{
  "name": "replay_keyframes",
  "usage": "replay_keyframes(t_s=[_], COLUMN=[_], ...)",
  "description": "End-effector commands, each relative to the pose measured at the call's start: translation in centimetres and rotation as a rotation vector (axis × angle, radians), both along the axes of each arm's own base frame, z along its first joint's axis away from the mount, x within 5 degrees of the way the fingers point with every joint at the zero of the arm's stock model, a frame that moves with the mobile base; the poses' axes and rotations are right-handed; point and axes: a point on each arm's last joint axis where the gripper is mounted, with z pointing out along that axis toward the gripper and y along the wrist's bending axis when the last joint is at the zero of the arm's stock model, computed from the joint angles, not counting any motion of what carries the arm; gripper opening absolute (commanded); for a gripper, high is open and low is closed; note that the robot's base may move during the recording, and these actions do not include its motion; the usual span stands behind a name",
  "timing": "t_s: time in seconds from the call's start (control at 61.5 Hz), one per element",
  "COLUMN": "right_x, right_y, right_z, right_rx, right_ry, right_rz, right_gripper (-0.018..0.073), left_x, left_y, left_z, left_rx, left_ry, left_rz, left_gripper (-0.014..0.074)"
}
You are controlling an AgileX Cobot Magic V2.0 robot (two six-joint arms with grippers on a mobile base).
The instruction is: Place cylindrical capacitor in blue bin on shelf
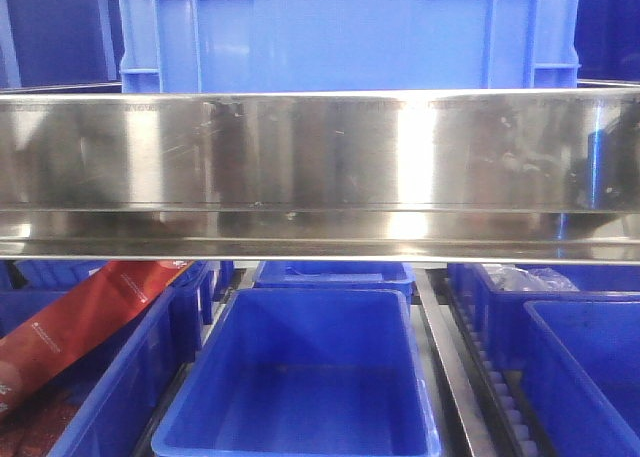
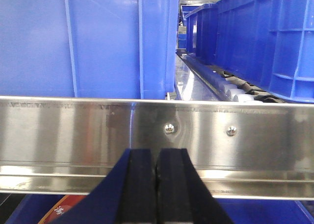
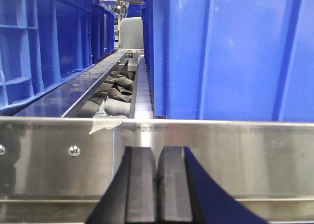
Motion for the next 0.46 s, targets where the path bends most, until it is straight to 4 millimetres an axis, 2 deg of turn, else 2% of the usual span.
replay_keyframes(t_s=[0.0, 0.439], right_x=[-0.01, -0.01], right_y=[-0.04, -0.04], right_z=[0.14, 0.14], right_rx=[-0.007, -0.007], right_ry=[-0.023, -0.023], right_rz=[-0.006, -0.006], right_gripper=[-0.0155, -0.0155], left_x=[-0.04, -0.04], left_y=[0.03, 0.03], left_z=[0.23, 0.23], left_rx=[-0.013, -0.013], left_ry=[-0.023, -0.023], left_rz=[0.004, 0.004], left_gripper=[-0.0111, -0.0111])
